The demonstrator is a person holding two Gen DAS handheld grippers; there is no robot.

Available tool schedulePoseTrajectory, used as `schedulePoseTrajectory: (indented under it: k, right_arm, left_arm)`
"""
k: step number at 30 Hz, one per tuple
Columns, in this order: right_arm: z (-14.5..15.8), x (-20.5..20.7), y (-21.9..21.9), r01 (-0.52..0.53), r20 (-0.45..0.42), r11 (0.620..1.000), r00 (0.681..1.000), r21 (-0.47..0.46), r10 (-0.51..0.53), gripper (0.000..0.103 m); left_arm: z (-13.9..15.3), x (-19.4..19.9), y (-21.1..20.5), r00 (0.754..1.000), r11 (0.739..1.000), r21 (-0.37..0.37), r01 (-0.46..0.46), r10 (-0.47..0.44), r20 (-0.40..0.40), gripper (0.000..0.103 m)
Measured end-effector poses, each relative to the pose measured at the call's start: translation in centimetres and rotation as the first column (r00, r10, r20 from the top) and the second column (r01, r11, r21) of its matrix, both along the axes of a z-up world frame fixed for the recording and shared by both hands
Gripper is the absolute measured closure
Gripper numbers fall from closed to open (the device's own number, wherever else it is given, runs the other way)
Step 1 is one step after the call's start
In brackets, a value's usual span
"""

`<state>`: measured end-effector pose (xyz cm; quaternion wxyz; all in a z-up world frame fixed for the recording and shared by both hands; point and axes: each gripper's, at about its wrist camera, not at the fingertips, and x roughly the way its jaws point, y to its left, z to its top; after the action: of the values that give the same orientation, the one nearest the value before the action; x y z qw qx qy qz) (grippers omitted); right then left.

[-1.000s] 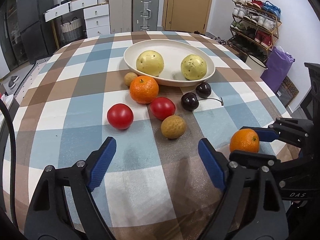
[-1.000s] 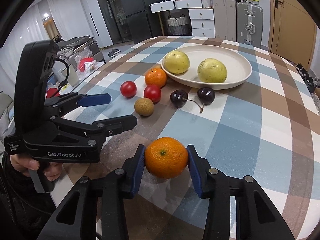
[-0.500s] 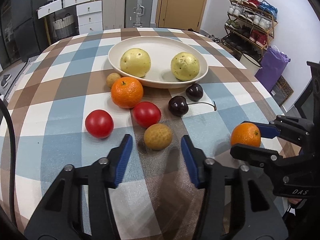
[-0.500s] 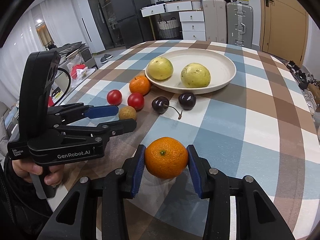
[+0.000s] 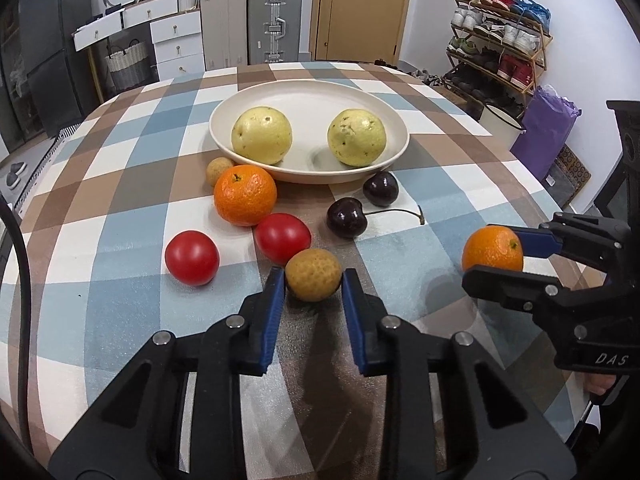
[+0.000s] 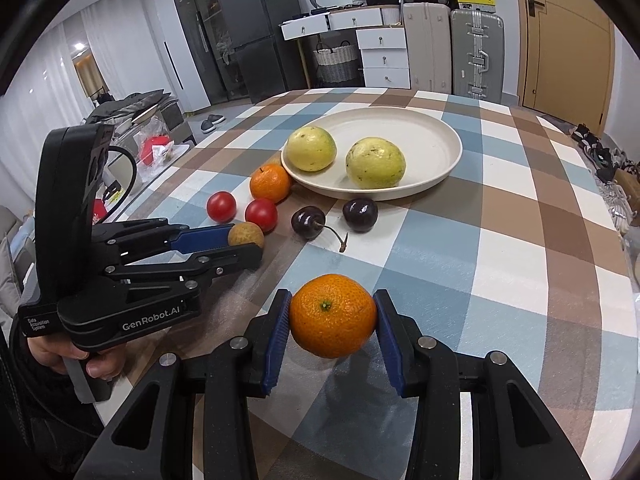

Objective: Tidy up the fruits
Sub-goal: 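Carry the brown fruit and the orange over the white plate with both tools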

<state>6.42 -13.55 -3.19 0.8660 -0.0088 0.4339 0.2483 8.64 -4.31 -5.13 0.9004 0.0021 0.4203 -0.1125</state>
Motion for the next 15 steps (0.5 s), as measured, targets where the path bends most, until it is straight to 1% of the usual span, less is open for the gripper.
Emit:
schedulePoseTrajectory:
  k: [6, 15]
  right_arm:
    - [0.4, 0.1, -0.3, 0.005, 0.013, 1.000, 1.000, 0.004, -0.005, 0.061]
    - [2.1, 0.4, -0.6, 0.009, 0.057, 1.000, 0.998, 0.009, -0.009, 0.061]
  left_arm:
    - [0.8, -0.5, -0.3, 1.000, 1.000, 0.004, 0.004, -0.004, 0.022, 0.077]
    - [2.6, -1.0, -0.4, 0.998, 1.000, -0.006, 0.002, -0.002, 0.067, 0.077]
